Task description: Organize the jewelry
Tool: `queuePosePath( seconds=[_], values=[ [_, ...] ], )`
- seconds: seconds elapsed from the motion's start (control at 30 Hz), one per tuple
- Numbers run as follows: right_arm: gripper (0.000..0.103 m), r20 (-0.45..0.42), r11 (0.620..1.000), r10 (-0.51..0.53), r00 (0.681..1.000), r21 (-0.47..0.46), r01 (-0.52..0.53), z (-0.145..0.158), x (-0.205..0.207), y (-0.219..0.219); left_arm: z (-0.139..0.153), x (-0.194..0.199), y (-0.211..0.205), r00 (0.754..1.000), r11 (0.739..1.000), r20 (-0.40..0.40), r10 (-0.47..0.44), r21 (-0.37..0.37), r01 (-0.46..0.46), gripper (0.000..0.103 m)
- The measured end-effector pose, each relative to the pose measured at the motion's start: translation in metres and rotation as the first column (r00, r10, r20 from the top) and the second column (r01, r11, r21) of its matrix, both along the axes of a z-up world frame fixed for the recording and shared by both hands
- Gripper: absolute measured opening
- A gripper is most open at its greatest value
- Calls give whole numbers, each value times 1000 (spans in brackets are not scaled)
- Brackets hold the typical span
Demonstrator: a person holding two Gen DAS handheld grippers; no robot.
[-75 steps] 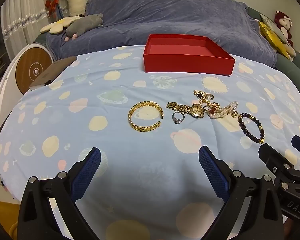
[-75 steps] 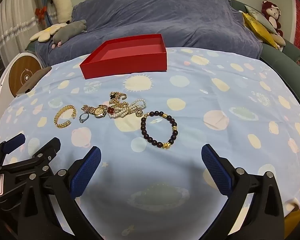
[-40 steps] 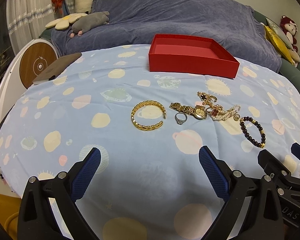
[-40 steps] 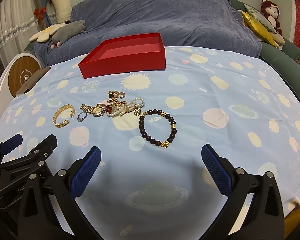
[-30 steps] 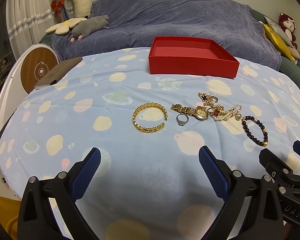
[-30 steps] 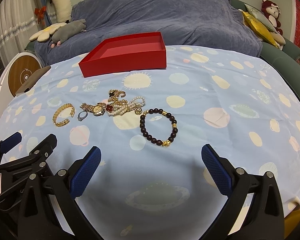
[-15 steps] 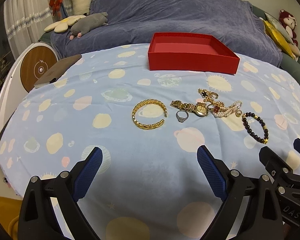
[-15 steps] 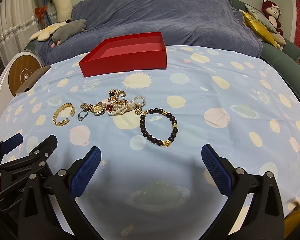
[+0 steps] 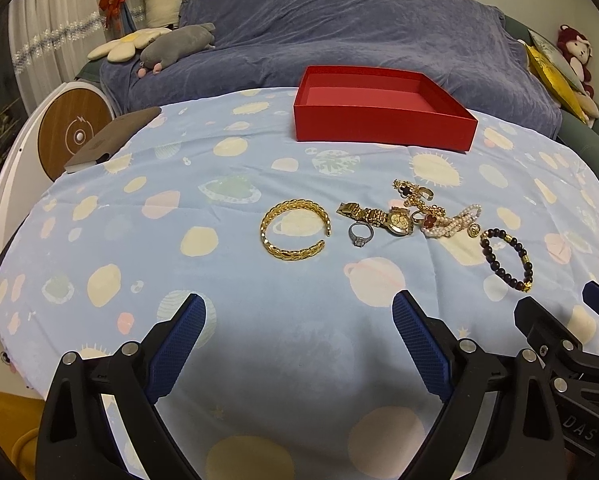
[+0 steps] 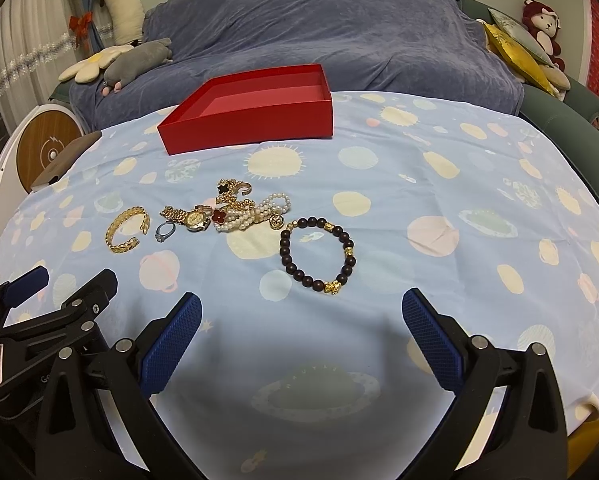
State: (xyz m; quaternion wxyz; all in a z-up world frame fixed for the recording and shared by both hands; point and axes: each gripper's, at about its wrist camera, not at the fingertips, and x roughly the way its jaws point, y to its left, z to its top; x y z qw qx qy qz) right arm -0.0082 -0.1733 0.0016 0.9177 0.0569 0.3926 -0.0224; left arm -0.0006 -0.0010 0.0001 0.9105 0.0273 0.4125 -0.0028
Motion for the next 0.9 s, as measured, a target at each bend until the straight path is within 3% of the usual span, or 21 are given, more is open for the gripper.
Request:
queuePosePath(
  seconds=[0.53,0.9],
  values=[
    [98,-2,1000,1,1000,-3,-1,-1,-1,0,-1,-4,2,999,999,51,14,-31,-12,92],
    [98,-6,1000,-1,1000,1,1,-2,0,0,-6,1,0,1000,1000,3,-5,-20,5,91]
  ],
)
